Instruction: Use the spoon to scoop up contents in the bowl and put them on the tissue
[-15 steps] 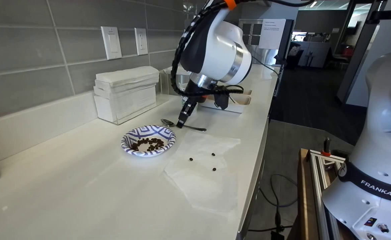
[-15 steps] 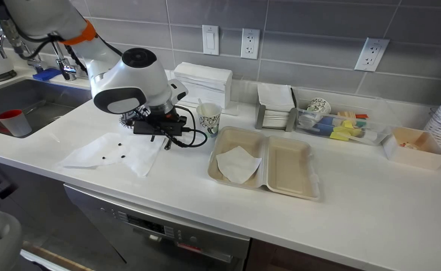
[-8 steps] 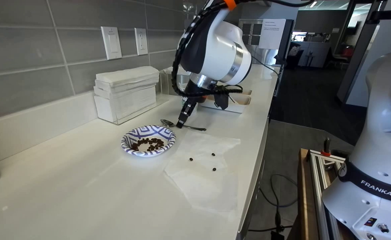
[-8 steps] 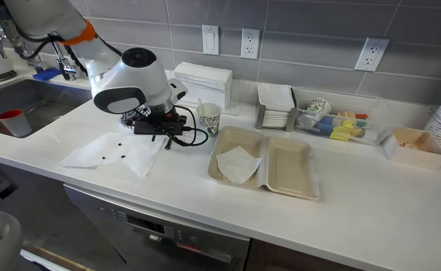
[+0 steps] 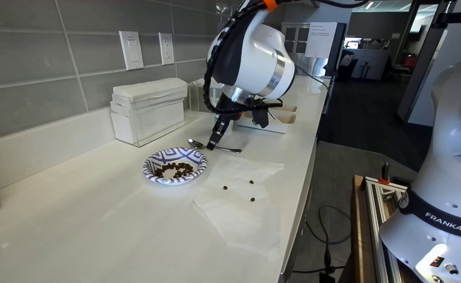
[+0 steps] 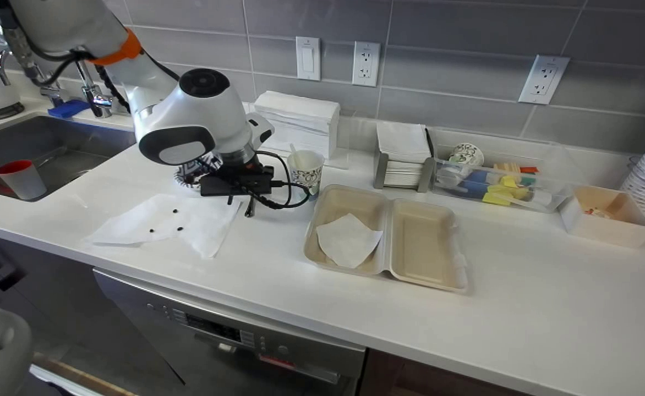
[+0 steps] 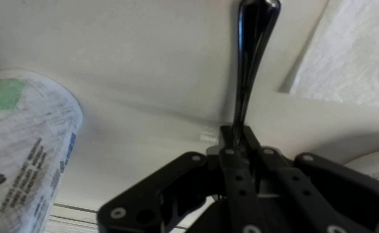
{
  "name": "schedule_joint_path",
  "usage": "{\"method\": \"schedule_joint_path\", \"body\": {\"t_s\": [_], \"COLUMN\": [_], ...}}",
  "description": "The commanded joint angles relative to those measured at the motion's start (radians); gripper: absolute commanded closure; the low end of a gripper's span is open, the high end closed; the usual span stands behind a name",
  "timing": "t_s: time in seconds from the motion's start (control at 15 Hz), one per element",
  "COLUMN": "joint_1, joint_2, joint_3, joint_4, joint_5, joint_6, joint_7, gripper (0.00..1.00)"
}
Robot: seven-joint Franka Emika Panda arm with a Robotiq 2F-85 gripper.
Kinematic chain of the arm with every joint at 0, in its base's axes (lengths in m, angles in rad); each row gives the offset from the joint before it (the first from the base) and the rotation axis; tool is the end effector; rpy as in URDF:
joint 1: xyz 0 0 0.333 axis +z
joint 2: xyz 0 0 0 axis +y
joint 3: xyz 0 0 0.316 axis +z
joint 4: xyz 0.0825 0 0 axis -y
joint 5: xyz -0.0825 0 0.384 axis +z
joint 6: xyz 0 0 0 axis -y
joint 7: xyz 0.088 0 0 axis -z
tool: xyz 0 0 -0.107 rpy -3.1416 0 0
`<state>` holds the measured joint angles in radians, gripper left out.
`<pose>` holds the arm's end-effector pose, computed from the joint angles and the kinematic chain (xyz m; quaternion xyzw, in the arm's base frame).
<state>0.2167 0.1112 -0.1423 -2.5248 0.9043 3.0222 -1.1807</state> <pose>0.4753 -0.0241 0.2636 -0.9585 -0.1840 -0.2171 0.0160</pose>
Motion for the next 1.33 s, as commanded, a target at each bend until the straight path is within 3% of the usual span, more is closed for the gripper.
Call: {"method": "schedule_joint_path", "body": {"t_s": [0.0, 0.53, 0.6, 0.67, 1.27], "joint_1": [-0.003, -0.011, -0.002, -0.002, -0.002], "joint_2": [0.028, 0.023, 0.008, 0.008, 0.008], "joint_3": [0.001, 0.004, -0.002, -0.002, -0.002], "joint_4": [0.014, 0.019, 0.004, 0.004, 0.004], "joint_5": [0.006, 0.017, 0.001, 0.001, 0.001], "joint_6": [0.028, -0.026, 0.005, 0.005, 0.005], "joint_7": [-0.013, -0.023, -0.002, -0.002, -0.002], "gripper": [0.98, 0.98, 0.98, 0.92, 0.92]}}
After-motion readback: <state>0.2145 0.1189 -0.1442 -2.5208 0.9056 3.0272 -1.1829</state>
